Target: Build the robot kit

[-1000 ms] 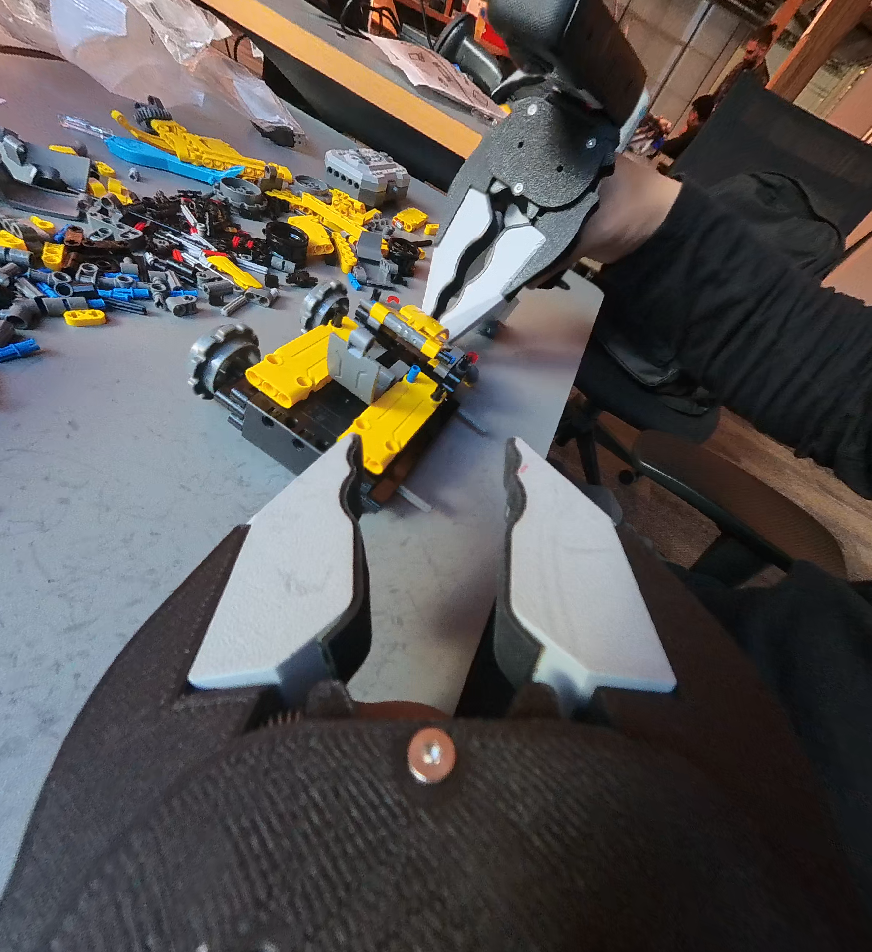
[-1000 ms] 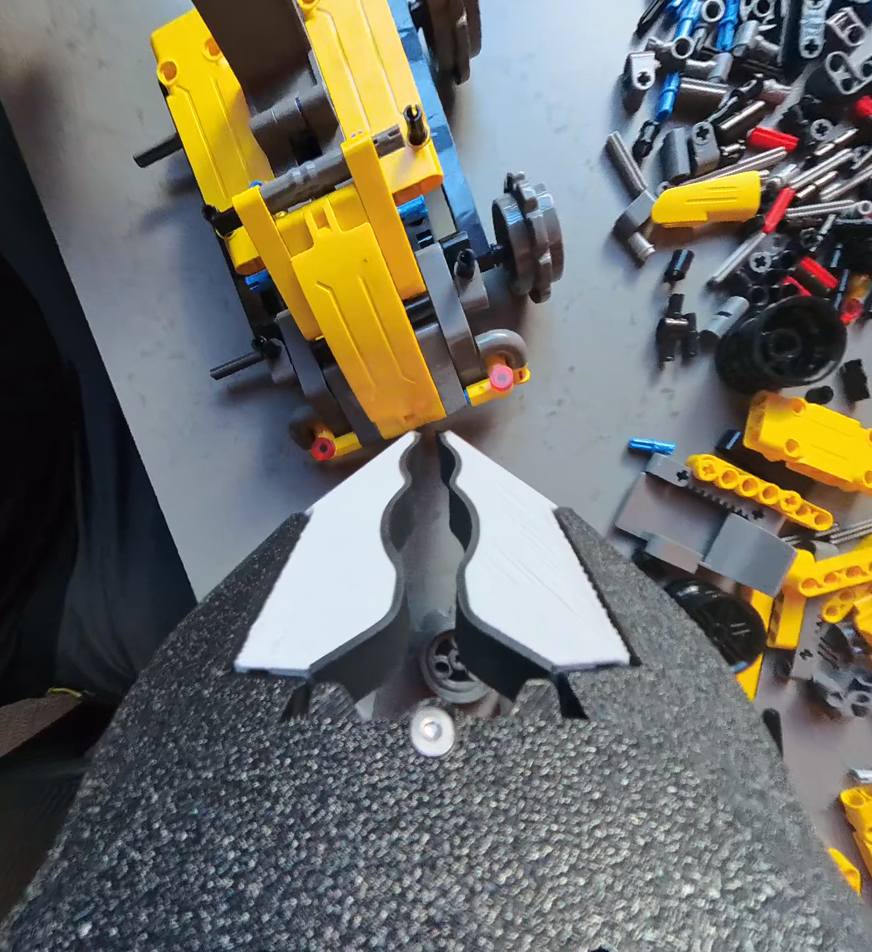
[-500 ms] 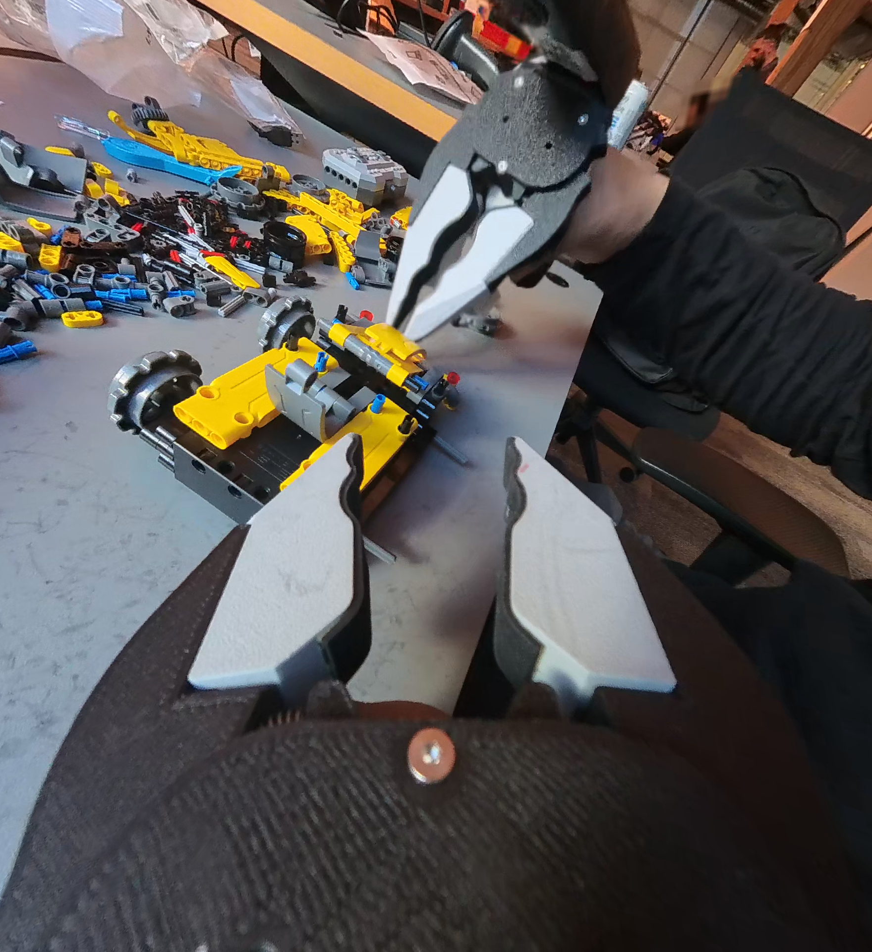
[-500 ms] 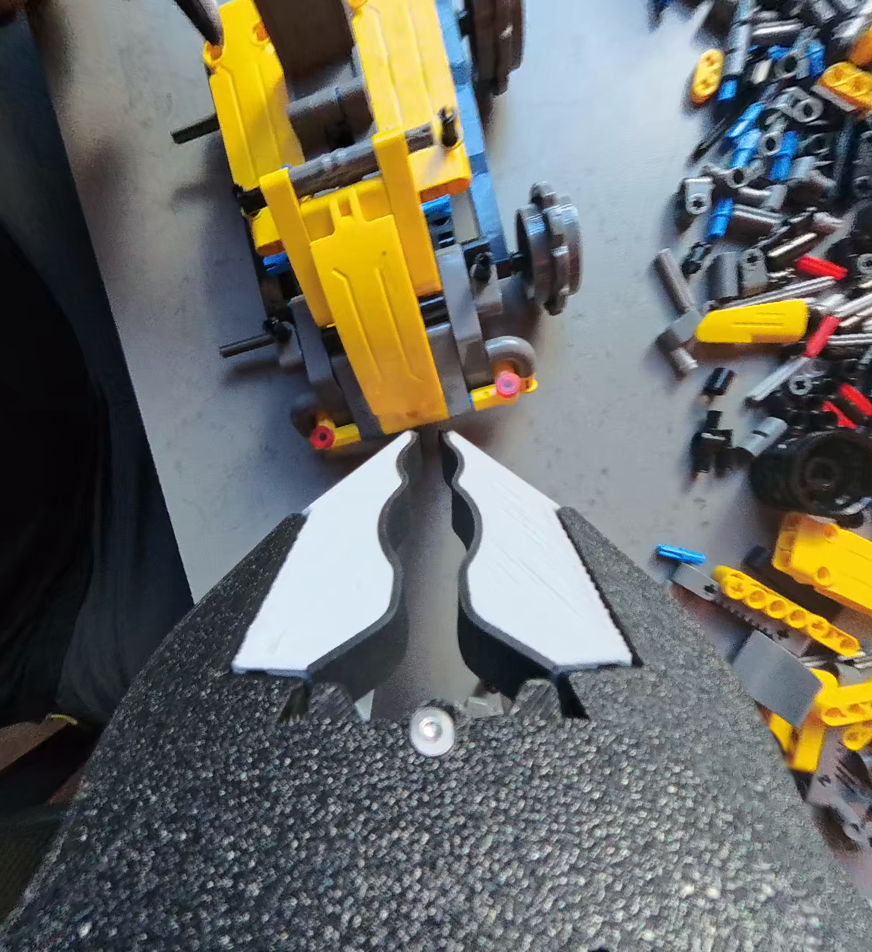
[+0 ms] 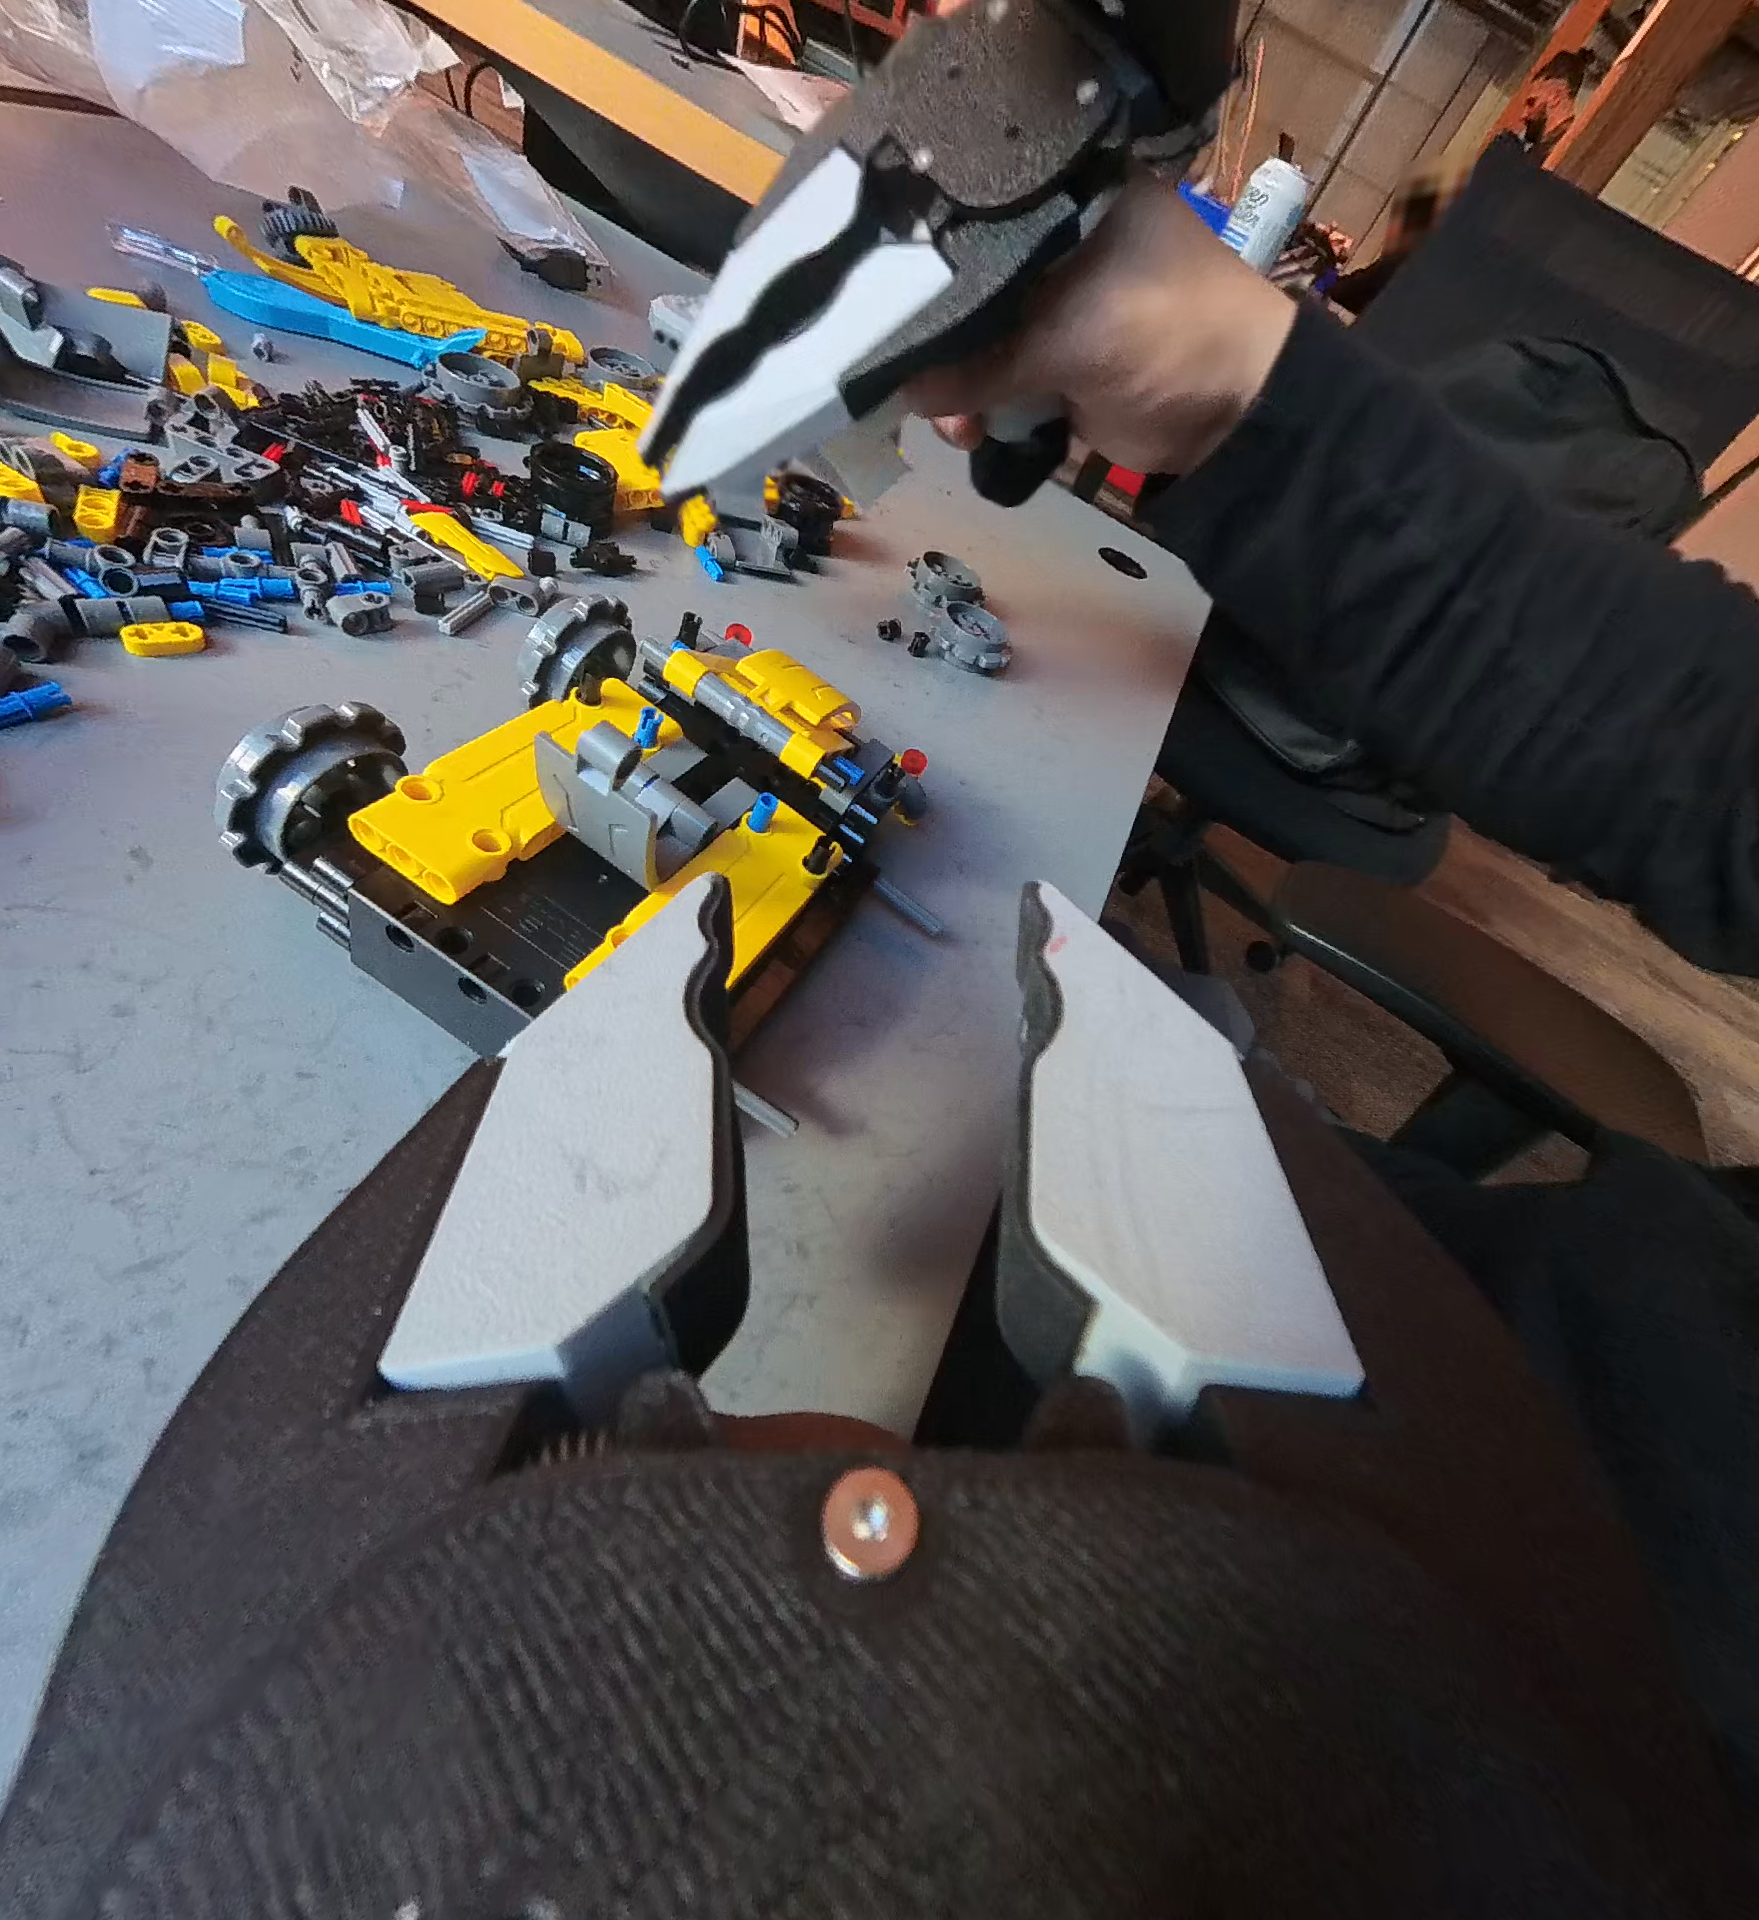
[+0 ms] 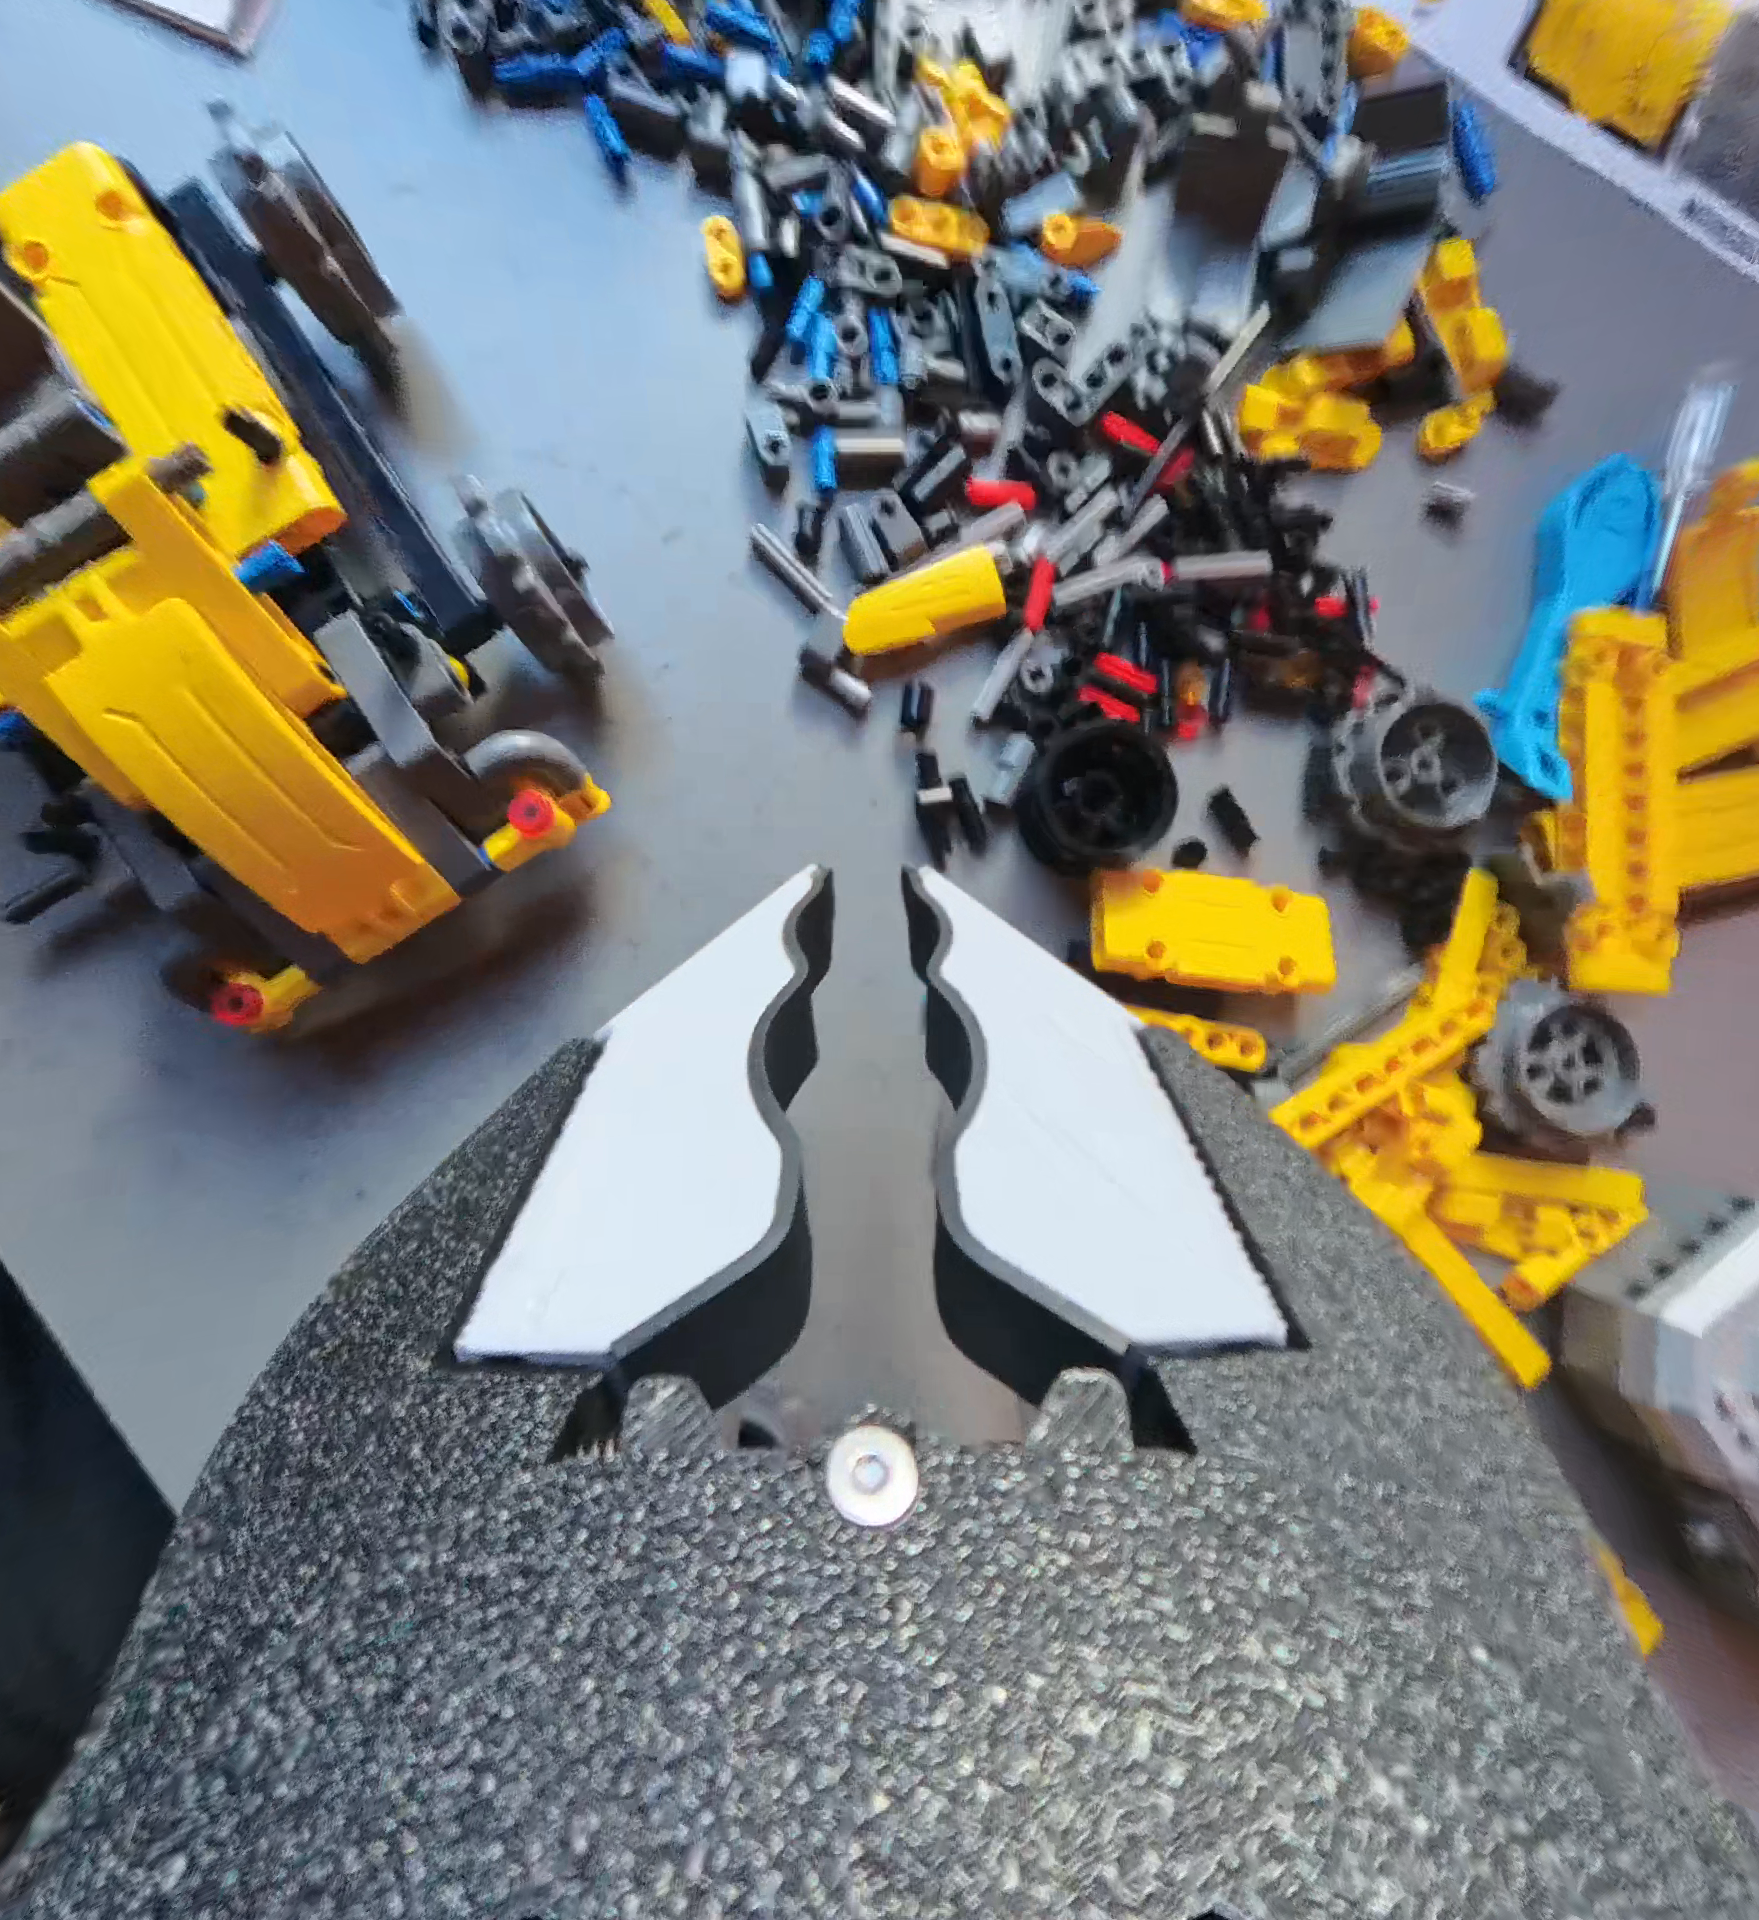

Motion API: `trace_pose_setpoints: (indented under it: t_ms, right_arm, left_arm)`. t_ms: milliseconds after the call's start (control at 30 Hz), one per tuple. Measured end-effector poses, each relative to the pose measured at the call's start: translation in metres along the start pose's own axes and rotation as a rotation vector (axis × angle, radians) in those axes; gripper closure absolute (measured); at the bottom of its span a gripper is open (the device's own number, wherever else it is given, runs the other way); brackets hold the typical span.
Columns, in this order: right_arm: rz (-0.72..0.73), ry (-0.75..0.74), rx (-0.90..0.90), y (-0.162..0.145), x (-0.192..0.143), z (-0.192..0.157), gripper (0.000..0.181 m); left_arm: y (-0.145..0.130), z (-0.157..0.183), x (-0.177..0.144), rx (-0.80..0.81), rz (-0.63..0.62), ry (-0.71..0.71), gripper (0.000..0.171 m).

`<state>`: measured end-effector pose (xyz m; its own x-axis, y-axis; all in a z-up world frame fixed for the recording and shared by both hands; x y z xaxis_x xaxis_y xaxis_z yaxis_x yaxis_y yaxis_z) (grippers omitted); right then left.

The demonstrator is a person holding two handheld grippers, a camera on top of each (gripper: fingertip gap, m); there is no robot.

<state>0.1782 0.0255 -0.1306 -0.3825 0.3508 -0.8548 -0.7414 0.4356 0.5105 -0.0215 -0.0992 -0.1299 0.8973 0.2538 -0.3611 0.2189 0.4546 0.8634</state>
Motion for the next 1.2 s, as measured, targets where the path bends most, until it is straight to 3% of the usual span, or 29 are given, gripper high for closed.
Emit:
trace_pose_setpoints:
  t_ms: [200, 400, 567, 700, 867, 1033, 1200]
  right_arm:
    - [0.181, -0.032, 0.037, 0.052, 0.003, 0.020, 0.157]
    - [-0.114, 0.007, -0.008, 0.041, 0.026, 0.023, 0.168]
    - [-0.027, 0.149, -0.076, 0.073, 0.039, -0.002, 0.162]
    - [-0.025, -0.023, -0.005, 0.085, 0.045, 0.023, 0.176]
    - [-0.071, -0.083, 0.065, 0.076, 0.047, 0.038, 0.172]
    - [0.097, -0.150, 0.125, 0.070, 0.028, 0.047, 0.173]
    - [0.283, -0.205, 0.157, 0.068, 0.010, 0.069, 0.171]
  left_arm:
    - [0.000, -0.001, 0.001, -0.013, -0.004, 0.001, 0.120]
    - [0.000, -0.001, 0.000, -0.020, 0.000, -0.010, 0.120]
    - [0.001, -0.001, 0.000, -0.024, 0.001, -0.016, 0.119]
    - [0.001, -0.001, -0.001, -0.024, 0.009, -0.018, 0.119]
    - [0.002, -0.004, -0.004, -0.039, 0.013, -0.003, 0.118]
    - [0.029, -0.048, -0.021, -0.105, 0.025, 0.185, 0.117]
    - [0.087, -0.110, -0.031, -0.064, -0.061, 0.395, 0.117]
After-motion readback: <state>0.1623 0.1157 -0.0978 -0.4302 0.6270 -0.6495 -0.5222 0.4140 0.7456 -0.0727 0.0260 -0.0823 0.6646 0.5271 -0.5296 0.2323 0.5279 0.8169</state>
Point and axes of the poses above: each gripper's, where its closed fingertips meet, x out along the fingers, y out of its top, z = x × y across the jaws, the point moved 5 cm from there along -x, back along the fingers, and after that the axes turned 6 degrees about -z, right-handed, at the moved point
